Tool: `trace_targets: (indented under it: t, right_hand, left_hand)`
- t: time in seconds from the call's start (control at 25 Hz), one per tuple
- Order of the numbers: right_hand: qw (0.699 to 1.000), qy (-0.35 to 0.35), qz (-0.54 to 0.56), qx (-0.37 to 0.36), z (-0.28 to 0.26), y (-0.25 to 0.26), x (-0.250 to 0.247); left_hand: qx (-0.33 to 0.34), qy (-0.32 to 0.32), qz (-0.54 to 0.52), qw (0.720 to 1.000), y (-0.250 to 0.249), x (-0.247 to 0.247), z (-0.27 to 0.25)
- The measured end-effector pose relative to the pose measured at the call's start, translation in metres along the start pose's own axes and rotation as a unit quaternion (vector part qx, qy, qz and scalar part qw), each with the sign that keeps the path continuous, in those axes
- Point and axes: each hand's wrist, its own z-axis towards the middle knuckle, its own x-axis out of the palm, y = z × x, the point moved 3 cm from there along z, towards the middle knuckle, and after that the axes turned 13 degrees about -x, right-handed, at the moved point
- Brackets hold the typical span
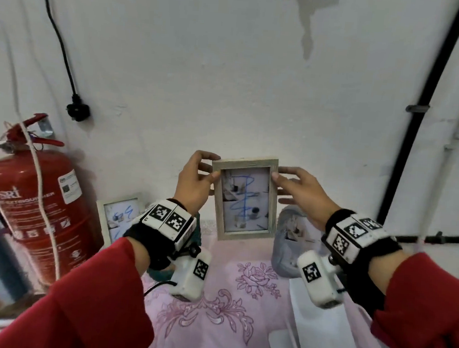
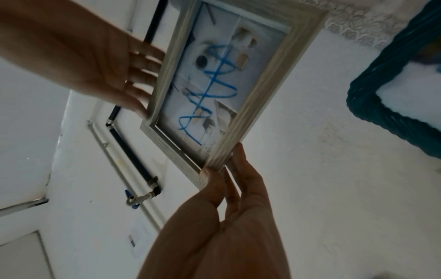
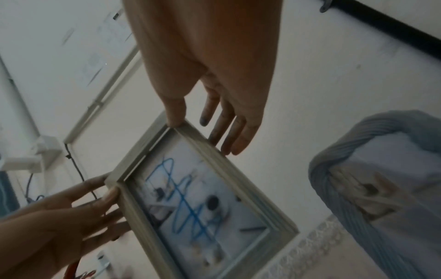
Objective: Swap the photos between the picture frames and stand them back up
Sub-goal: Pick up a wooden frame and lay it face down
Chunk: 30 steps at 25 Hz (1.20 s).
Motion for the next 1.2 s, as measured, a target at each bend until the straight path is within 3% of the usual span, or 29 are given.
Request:
trace_targets:
  t: [0.28,0.68,1.2]
  right_hand:
    - [0.969,0.031,0.244,0.025,-0.095,-0.003,0.023]
    - [0.97,0.004,0.241,0.026,-0.174,-0.015,0.041]
    - [0.948,-0.01,0.289,0.128,-0.22,-0.039,0.052]
  left_hand:
    - [-0.037,0.047,-0.053,0.997,-0.008,-0.028,-0.067]
    - [-0.082,0.066,-0.064,0.992,0.022,-0.034,-0.132]
    - [-0.111,0.039,-0.082,0.99,0.082,-0.036,-0.17]
